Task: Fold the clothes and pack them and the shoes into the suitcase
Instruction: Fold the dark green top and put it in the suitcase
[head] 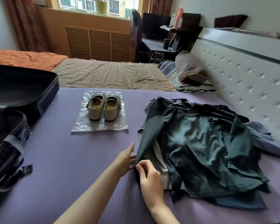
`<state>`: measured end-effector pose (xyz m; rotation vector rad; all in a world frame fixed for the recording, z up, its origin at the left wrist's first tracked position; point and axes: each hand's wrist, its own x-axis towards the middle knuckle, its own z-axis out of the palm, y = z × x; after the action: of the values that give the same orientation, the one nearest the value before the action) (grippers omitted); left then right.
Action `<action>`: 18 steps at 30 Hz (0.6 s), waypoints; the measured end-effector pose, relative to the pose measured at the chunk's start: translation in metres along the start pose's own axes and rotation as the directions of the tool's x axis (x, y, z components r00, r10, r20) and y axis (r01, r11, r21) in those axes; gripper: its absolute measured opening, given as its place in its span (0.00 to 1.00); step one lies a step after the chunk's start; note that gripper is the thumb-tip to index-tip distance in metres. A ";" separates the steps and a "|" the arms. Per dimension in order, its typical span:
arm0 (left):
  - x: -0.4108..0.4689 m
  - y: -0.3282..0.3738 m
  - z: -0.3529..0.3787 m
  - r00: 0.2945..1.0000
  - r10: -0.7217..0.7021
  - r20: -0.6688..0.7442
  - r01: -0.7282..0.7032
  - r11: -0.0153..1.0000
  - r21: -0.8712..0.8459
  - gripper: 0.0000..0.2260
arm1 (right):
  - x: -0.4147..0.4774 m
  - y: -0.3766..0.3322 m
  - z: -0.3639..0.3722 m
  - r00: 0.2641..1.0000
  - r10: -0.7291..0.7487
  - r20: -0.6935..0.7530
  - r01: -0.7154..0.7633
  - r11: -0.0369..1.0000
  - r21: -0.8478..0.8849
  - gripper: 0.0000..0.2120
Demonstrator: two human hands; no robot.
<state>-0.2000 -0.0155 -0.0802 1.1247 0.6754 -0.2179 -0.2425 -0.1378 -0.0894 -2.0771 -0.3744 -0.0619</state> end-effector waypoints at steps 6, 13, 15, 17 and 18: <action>0.009 0.006 -0.005 0.987 0.082 -0.135 -0.097 0.990 -0.105 0.07 | -0.016 0.005 0.004 0.997 0.067 0.031 -0.070 0.994 0.085 0.04; -0.003 0.034 -0.058 0.813 0.432 -0.389 -0.458 0.889 0.031 0.07 | 0.030 0.043 -0.038 0.955 -0.159 -0.251 0.040 0.905 -0.424 0.17; -0.008 0.038 -0.082 0.777 0.455 -0.435 -0.479 0.876 0.059 0.06 | 0.039 0.054 -0.045 0.971 -0.094 -0.221 -0.039 0.846 -0.532 0.19; -0.011 0.038 -0.108 0.743 0.461 -0.485 -0.485 0.871 0.084 0.07 | 0.041 0.062 -0.045 0.978 -0.065 -0.200 -0.069 0.801 -0.595 0.18; -0.013 0.037 -0.121 0.720 0.468 -0.512 -0.486 0.867 0.109 0.08 | 0.040 0.065 -0.043 0.977 -0.083 -0.196 -0.059 0.780 -0.623 0.17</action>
<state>-0.2396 0.1055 -0.0758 1.2998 0.8348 0.5737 -0.1804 -0.1955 -0.1137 -2.6974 -0.2490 -0.4757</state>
